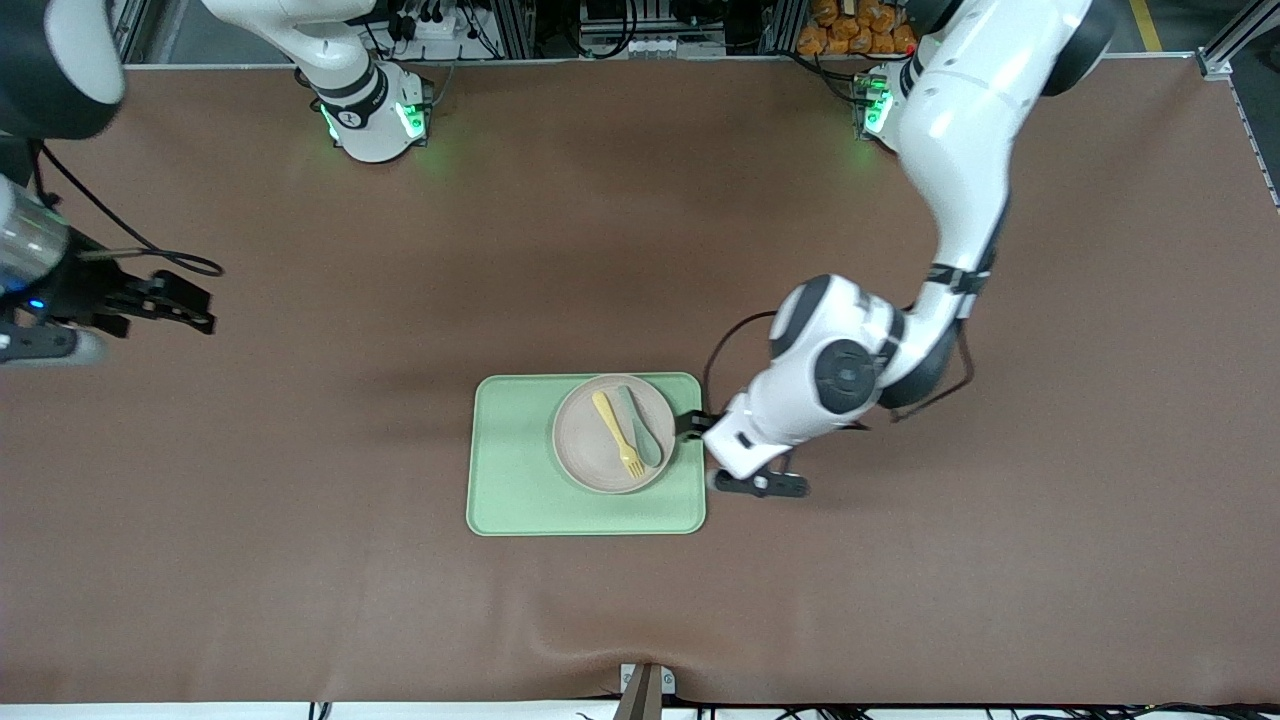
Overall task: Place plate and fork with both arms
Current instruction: 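Raise the left gripper away while the right gripper reaches the plate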
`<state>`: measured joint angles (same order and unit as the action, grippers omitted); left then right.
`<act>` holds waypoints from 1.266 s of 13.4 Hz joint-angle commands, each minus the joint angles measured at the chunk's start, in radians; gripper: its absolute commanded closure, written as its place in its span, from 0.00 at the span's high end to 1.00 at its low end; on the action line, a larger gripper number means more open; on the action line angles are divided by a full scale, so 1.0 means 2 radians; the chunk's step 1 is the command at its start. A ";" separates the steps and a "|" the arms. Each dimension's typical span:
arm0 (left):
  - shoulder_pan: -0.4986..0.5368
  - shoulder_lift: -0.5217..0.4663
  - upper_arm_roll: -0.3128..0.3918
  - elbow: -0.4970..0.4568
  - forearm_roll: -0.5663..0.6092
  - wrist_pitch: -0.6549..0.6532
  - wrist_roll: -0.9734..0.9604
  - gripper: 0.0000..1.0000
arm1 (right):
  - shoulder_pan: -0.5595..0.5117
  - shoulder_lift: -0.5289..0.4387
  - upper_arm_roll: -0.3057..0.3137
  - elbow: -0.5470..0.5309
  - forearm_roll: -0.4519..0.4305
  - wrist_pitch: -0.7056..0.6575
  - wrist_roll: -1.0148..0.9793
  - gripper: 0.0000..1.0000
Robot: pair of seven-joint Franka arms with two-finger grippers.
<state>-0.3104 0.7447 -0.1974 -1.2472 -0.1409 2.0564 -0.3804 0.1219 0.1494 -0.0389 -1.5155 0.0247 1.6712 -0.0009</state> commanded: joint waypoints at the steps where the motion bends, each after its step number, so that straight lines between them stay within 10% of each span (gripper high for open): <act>1: 0.075 -0.076 -0.005 -0.017 0.011 -0.076 -0.002 1.00 | 0.021 0.057 -0.002 0.059 0.047 -0.003 -0.004 1.00; 7: 0.216 -0.229 -0.013 -0.026 0.041 -0.246 0.018 1.00 | 0.111 0.151 0.000 0.096 0.057 0.099 0.001 1.00; 17: 0.240 -0.368 -0.006 -0.025 0.060 -0.413 0.122 1.00 | 0.189 0.308 0.000 0.123 0.059 0.292 0.006 0.87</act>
<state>0.1528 0.0559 -0.2045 -1.2639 -0.0385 1.2647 -0.1989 0.4796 0.7133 -0.0302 -1.3224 0.1250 2.2387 0.0014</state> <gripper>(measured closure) 0.000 0.057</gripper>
